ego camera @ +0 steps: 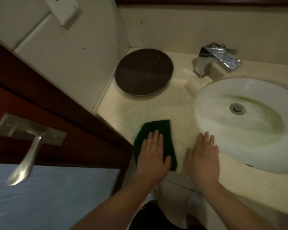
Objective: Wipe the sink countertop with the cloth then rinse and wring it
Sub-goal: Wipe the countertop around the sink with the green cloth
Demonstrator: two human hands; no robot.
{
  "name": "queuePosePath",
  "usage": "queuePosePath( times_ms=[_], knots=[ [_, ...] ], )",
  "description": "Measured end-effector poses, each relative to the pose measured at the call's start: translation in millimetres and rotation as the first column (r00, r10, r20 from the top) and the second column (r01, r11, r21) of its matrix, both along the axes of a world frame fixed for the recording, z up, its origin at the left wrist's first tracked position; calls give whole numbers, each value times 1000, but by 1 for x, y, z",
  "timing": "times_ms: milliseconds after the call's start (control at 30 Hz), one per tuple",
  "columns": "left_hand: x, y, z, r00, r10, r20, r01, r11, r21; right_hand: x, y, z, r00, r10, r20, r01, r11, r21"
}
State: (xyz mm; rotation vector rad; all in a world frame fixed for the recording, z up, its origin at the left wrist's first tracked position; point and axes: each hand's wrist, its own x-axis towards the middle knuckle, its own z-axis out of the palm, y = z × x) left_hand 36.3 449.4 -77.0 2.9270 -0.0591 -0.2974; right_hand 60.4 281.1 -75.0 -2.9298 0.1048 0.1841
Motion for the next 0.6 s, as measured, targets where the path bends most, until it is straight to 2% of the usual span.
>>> queuePosePath(
  times_ms=[100,233,400,600],
  knots=[
    [14,51,-3,944,331,15,-331,944,5,-1,19,-7,998,-62,7,62,997,-40],
    [65,89,-2,854,521,3,-521,854,-8,0,20,-7,998,-64,11,65,995,-73],
    [112,104,-1,869,494,20,-494,869,29,1,23,-7,996,-91,10,91,993,-69],
    [137,74,3,963,266,48,-269,959,88,1,23,-9,996,-89,20,90,995,-51]
  ],
)
